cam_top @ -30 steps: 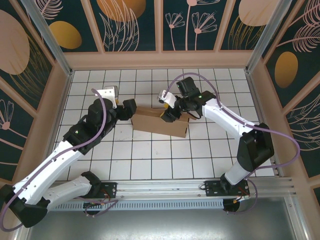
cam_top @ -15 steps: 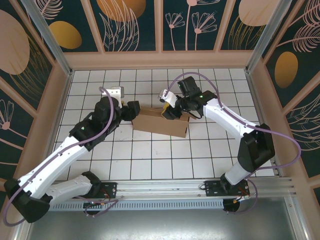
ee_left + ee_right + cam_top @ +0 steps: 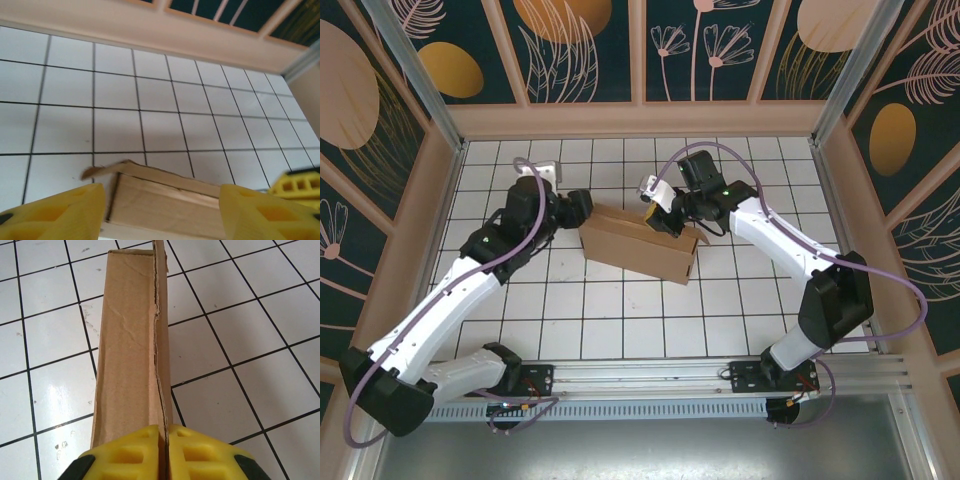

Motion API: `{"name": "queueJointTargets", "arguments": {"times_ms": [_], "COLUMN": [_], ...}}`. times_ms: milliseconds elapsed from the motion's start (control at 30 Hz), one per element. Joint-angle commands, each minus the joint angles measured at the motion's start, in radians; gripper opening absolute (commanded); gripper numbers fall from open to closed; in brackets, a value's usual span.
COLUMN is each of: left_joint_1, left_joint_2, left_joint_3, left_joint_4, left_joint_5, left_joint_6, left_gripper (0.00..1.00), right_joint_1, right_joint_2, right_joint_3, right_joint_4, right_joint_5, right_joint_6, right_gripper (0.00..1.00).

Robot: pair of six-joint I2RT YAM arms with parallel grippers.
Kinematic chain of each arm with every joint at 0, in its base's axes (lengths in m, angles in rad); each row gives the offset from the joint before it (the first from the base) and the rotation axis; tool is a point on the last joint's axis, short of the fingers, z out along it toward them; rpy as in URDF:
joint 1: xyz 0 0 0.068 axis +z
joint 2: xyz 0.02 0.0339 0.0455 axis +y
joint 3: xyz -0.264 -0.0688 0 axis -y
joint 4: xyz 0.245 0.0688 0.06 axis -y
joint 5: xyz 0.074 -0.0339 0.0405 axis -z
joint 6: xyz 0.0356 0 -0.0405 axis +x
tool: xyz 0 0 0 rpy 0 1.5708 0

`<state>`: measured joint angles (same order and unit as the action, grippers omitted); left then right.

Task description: Fold the paper box

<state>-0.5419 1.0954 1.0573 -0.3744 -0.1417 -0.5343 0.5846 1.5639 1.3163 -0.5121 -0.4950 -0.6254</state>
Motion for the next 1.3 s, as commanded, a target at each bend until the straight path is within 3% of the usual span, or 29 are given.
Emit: {"name": "queueJointTargets", "arguments": {"times_ms": [0, 300, 467, 733, 1000, 1267], "left_joint_1": [0.026, 0.027, 0.027, 0.027, 0.026, 0.027], "left_joint_2": [-0.039, -0.089, -0.132, -0.189, -0.210, -0.217], "left_joint_3": [-0.061, -0.079, -0.123, -0.159, -0.172, -0.200], "left_joint_4": [0.077, 0.085, 0.077, 0.075, 0.053, 0.075], "left_joint_5": [0.012, -0.047, -0.076, -0.073, -0.066, -0.050], "left_joint_6": [0.026, 0.004, -0.014, 0.003, 0.023, 0.014], "left_gripper": [0.59, 0.60, 0.60, 0.59, 0.59, 0.60], "right_joint_1": [-0.017, -0.013, -0.013, -0.078, -0.101, -0.103], "right_joint_2": [-0.004, 0.074, 0.107, 0.227, 0.262, 0.255], "right_joint_3": [0.031, 0.117, 0.143, 0.314, 0.349, 0.307], "right_joint_4": [0.003, -0.008, 0.007, -0.087, -0.082, -0.047], "right_joint_5": [-0.012, 0.052, 0.097, -0.079, -0.127, -0.123], "right_joint_6": [-0.037, -0.160, -0.348, -0.600, -0.607, -0.573], "right_gripper": [0.10, 0.08, 0.06, 0.06, 0.08, 0.29]}}
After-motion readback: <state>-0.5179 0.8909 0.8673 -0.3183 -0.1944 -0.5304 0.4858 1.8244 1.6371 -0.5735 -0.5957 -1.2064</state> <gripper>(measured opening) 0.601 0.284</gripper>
